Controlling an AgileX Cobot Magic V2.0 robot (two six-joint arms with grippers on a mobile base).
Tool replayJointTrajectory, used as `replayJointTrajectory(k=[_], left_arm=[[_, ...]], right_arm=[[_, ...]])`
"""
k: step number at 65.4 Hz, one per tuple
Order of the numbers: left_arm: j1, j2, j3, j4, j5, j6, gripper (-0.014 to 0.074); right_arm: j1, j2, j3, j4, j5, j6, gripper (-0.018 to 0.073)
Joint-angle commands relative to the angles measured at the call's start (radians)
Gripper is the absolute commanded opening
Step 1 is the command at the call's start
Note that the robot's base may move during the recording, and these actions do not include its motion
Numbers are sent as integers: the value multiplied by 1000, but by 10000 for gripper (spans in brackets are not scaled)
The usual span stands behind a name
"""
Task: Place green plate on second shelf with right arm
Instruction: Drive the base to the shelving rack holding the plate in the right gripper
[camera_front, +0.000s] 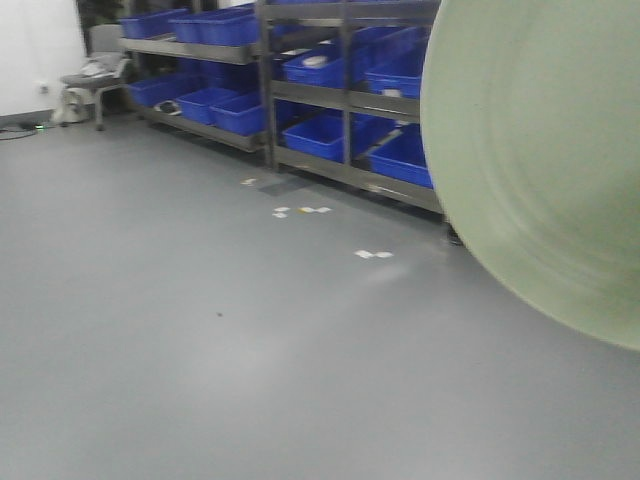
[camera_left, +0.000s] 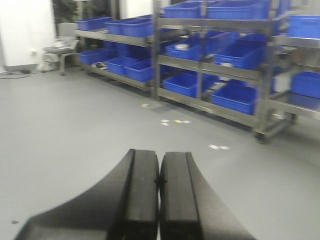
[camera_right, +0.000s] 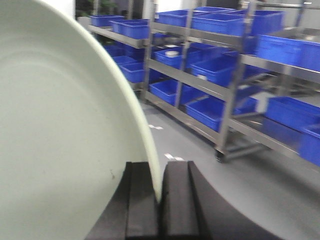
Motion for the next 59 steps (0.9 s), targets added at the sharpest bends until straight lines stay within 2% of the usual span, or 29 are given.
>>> replayJointTrajectory(k=[1,59], left_arm=[[-2,-15,42,-9,-87,-8,130],[-2,-15,42,-9,-87,-8,130]], right_arm=[[-4,12,-33,9,-112,1,57],[-4,12,-33,9,-112,1,57]])
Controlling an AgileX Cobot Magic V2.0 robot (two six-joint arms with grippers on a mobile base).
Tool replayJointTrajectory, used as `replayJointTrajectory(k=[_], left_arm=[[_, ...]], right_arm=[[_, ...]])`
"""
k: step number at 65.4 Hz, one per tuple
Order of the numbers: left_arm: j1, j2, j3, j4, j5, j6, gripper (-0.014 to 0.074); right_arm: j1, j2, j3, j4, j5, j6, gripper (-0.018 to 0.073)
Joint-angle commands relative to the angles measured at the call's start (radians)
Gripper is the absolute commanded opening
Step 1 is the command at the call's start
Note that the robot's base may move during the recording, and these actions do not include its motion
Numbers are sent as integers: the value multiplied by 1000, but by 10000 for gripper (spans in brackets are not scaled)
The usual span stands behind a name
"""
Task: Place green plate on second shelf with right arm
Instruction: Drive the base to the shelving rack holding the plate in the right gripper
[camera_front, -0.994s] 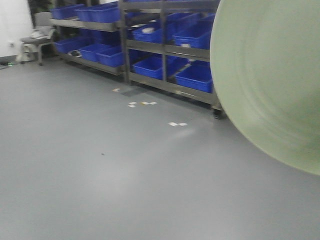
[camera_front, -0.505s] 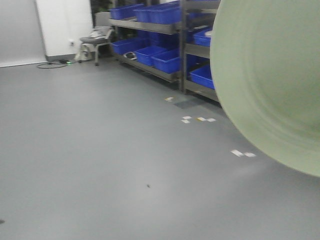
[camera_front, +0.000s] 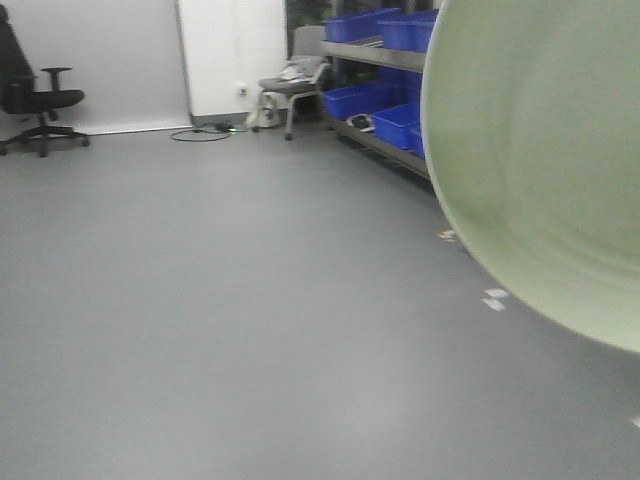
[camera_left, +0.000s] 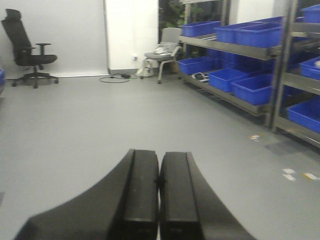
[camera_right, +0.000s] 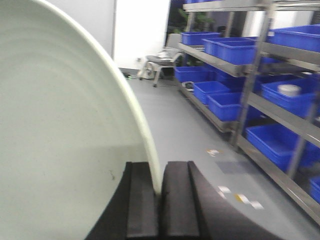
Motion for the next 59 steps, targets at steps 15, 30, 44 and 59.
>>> replayJointTrajectory(k=[15,30,44,59], left_arm=[[-2,-15,42,-9,-87,-8,130],[-2,-15,42,-9,-87,-8,130],[-2,-15,42,-9,-87,-8,130],[-2,-15,42,-9,-87,-8,130]], right_arm=[[-4,12,-33,9,-112,1,57],[-4,12,-33,9,-112,1,57],[-4,12,-33,9,-112,1,57],[-4,12,-33,9,-112,1,57]])
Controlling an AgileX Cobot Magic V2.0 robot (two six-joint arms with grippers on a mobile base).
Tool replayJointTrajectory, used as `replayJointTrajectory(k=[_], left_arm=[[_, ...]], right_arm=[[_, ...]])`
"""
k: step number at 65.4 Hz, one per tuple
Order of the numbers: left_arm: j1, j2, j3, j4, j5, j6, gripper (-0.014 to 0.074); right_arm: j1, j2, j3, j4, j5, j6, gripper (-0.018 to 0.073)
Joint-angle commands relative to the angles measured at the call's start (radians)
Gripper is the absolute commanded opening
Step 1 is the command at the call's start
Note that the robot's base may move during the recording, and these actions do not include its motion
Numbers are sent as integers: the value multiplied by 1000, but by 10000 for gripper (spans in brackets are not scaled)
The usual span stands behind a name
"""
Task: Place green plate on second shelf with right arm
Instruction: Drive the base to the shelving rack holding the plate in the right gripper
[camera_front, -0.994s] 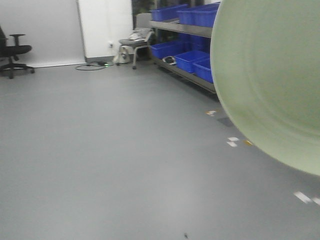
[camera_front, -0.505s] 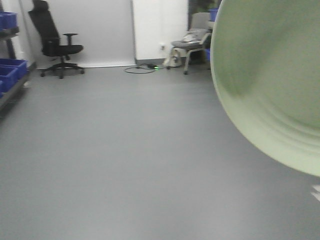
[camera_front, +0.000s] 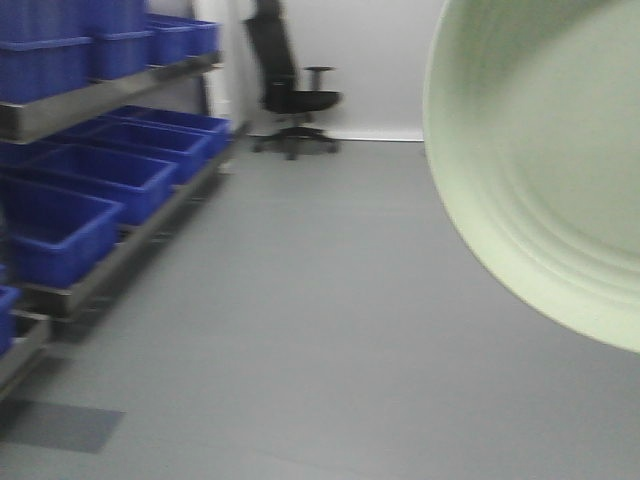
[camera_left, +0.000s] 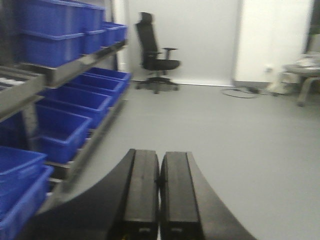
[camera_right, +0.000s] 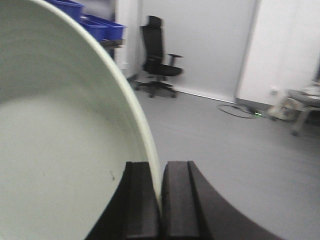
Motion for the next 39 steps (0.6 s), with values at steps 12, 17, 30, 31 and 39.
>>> replayJointTrajectory(k=[12,17,30,31,39], left_arm=[[-2,-15,42,-9,-87,-8,130],[-2,-15,42,-9,-87,-8,130],[0,-15,42,-9,-87,-8,130],[0,-15,42,-9,-87,-8,130],[0,-15,42,-9,-87,-8,130]], right_arm=[[-4,12,-33,9,-112,3,57],[-4,12,-33,9,-112,3,57],[-4,12,-33,9,-112,3,57],[-4,12,-33,9,-112,3,57],[-4,12,-33,9,-112,3,57]])
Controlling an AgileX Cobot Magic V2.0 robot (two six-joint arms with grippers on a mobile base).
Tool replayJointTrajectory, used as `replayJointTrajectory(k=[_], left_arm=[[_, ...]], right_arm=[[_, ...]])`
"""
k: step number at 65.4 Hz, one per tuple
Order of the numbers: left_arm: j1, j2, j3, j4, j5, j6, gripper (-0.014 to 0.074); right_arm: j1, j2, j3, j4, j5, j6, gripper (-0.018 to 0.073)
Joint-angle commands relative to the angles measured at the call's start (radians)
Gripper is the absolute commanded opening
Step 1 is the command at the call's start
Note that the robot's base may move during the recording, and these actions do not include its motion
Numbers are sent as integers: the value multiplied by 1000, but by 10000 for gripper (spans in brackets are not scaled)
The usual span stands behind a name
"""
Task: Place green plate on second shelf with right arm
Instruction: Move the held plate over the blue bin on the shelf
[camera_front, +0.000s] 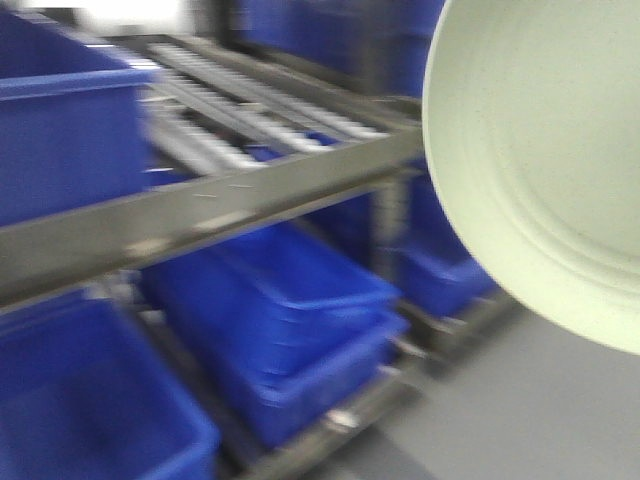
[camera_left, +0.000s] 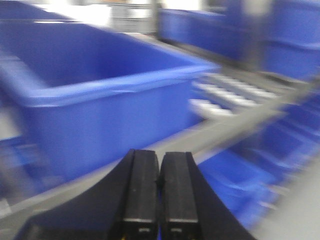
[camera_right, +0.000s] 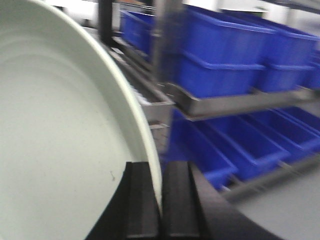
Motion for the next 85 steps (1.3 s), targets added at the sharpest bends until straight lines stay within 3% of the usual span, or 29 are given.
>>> replayJointTrajectory(k=[1,85], left_arm=[[0,-15,42,-9,-87,-8,130],[0,-15,42,-9,-87,-8,130]], right_arm=[[-4,12,-33,9,-112,3,57],[-4,12,-33,9,-112,3,57]])
